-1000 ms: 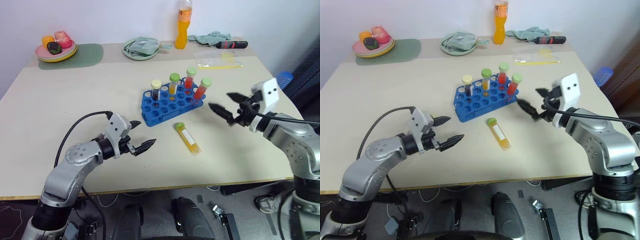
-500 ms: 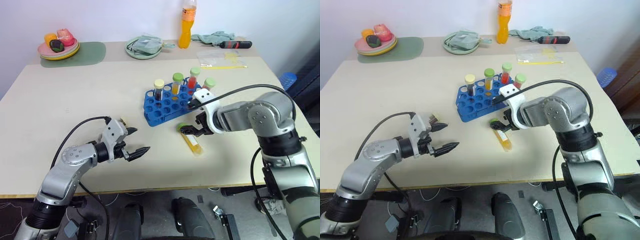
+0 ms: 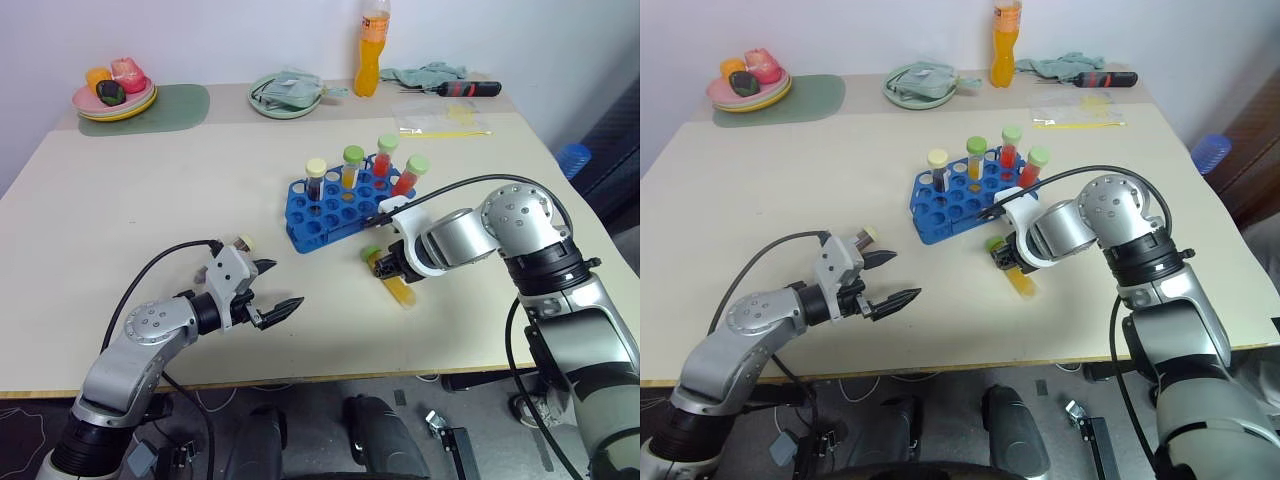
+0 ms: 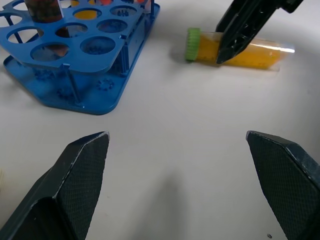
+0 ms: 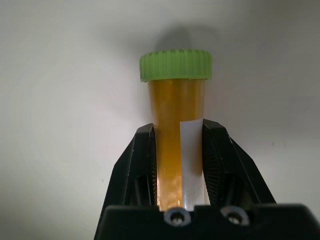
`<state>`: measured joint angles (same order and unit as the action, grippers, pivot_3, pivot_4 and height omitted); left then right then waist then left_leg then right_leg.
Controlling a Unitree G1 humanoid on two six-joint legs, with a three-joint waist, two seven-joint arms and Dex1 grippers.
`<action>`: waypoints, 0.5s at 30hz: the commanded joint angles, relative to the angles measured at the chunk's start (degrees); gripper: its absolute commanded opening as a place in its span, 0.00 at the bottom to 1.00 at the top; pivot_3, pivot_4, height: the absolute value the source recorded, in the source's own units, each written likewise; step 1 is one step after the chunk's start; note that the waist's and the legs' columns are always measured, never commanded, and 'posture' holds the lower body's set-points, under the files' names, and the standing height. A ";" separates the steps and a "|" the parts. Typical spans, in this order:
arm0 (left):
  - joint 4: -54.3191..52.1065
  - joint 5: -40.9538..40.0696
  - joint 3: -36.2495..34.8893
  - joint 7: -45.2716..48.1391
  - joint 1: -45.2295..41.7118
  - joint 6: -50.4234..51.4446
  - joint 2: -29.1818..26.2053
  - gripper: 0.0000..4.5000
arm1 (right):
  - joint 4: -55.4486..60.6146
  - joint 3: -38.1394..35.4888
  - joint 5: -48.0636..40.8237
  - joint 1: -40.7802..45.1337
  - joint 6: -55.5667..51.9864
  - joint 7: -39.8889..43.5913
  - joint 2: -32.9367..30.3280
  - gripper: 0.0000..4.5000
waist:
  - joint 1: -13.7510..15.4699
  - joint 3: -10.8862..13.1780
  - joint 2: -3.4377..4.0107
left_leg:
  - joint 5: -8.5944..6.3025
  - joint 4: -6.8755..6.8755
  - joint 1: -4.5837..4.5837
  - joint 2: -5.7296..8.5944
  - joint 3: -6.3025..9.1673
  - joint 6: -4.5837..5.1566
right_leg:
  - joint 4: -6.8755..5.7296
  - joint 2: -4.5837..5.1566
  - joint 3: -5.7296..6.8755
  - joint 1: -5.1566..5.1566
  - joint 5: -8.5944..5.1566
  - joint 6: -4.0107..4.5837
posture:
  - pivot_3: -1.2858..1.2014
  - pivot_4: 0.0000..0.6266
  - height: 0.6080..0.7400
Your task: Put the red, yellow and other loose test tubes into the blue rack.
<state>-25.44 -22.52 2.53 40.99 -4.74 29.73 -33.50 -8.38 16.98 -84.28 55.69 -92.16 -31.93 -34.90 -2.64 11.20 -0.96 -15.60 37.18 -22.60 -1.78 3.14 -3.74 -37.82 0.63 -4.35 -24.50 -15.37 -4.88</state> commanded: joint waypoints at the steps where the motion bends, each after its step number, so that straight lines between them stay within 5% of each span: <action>1: -1.44 -0.27 -1.04 -0.24 -0.31 -0.64 -0.10 1.00 | 11.22 -6.23 -0.13 1.88 0.49 2.50 -1.64 0.17 | 0.03 0.00 0.01 | 0.00 0.00 -0.02 0.00 0.01 0.00 | 0.00 -0.01 0.01 -0.02 0.00 0.00 | 0.52 0.24 1.00; 5: -1.25 -0.16 -1.75 -0.78 -0.09 -0.99 -0.04 1.00 | 26.83 -15.28 8.84 -6.50 17.83 14.13 -0.70 0.17 | 0.23 -0.04 -0.06 | -0.01 -0.02 -0.12 -0.02 0.08 0.02 | 0.06 -0.01 0.09 -0.06 0.00 -0.01 | 0.52 0.24 1.00; 8: -0.85 -0.07 -1.79 -0.85 -0.28 -1.21 0.08 1.00 | 30.70 -16.86 23.77 -12.78 36.59 20.97 3.18 0.17 | 0.15 -0.05 -0.08 | -0.02 -0.02 -0.14 -0.03 0.13 0.03 | 0.20 0.00 0.17 0.02 0.00 -0.03 | 0.52 0.24 1.00; 15: 0.20 0.08 -0.73 -0.65 -3.96 -0.70 1.03 1.00 | 15.90 -10.18 53.89 -21.23 75.65 32.19 19.46 0.17 | -0.03 -0.05 -0.08 | -0.01 -0.06 -0.01 -0.06 0.07 0.02 | 0.12 -0.05 0.11 0.02 0.01 -0.02 | 0.52 0.24 1.00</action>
<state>-24.51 -22.10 2.03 40.21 -8.18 29.57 -32.47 9.15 5.74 -35.72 34.60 -23.80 -2.14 -16.37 -2.66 11.15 -1.03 -15.61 37.13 -22.60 -1.84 3.20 -3.72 -37.71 0.58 -4.25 -24.47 -15.36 -4.90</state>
